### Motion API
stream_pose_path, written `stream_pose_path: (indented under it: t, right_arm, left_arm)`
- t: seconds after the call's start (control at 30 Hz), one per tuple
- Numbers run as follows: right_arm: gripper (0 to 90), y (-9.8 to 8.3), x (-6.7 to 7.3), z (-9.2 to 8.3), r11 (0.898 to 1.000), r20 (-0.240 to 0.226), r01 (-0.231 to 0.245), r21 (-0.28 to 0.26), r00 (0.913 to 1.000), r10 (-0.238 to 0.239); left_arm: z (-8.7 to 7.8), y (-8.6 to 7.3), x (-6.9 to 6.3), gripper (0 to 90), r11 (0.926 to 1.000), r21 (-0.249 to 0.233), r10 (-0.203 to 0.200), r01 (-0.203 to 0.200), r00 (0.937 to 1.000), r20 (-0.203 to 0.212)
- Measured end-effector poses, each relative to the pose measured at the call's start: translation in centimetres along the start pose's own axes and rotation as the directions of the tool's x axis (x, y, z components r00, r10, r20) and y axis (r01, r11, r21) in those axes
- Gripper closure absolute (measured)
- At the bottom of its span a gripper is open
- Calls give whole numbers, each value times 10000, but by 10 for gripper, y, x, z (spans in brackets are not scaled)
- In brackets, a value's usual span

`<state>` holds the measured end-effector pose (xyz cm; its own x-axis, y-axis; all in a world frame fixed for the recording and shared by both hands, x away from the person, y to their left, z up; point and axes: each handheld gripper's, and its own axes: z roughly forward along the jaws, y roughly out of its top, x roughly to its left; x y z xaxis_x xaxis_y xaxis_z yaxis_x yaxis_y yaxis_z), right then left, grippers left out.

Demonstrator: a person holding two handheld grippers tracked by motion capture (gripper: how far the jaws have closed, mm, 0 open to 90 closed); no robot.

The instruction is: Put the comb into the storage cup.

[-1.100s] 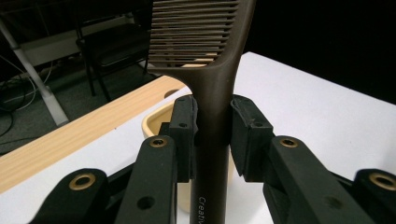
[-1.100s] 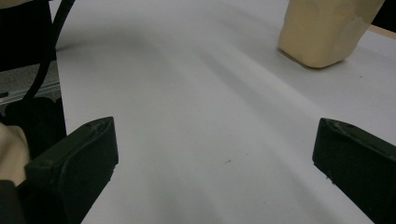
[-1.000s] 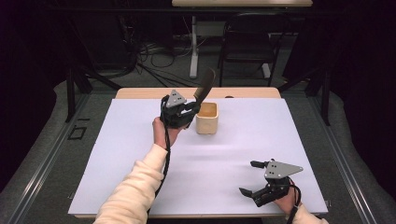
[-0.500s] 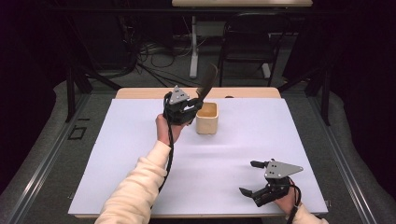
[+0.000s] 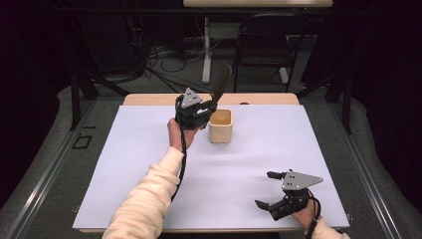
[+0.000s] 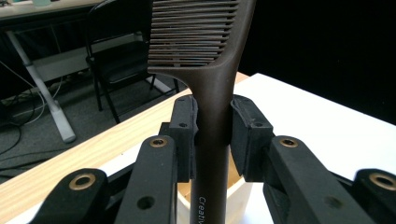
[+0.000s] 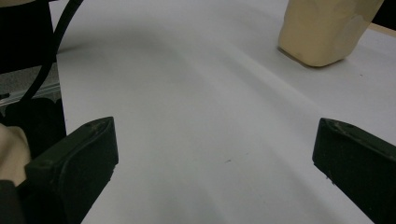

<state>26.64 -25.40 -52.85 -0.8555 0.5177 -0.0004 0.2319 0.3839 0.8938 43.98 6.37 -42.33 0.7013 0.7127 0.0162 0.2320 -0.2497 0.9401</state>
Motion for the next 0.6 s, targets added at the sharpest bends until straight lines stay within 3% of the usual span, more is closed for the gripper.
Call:
stream_pose_path:
  t: [0.6]
  right_arm:
    - [0,0,0,0,10000,0,-55,43,10000,55]
  left_arm:
    - [9,8,4,720,9985,-539,-139,131,9998,-143]
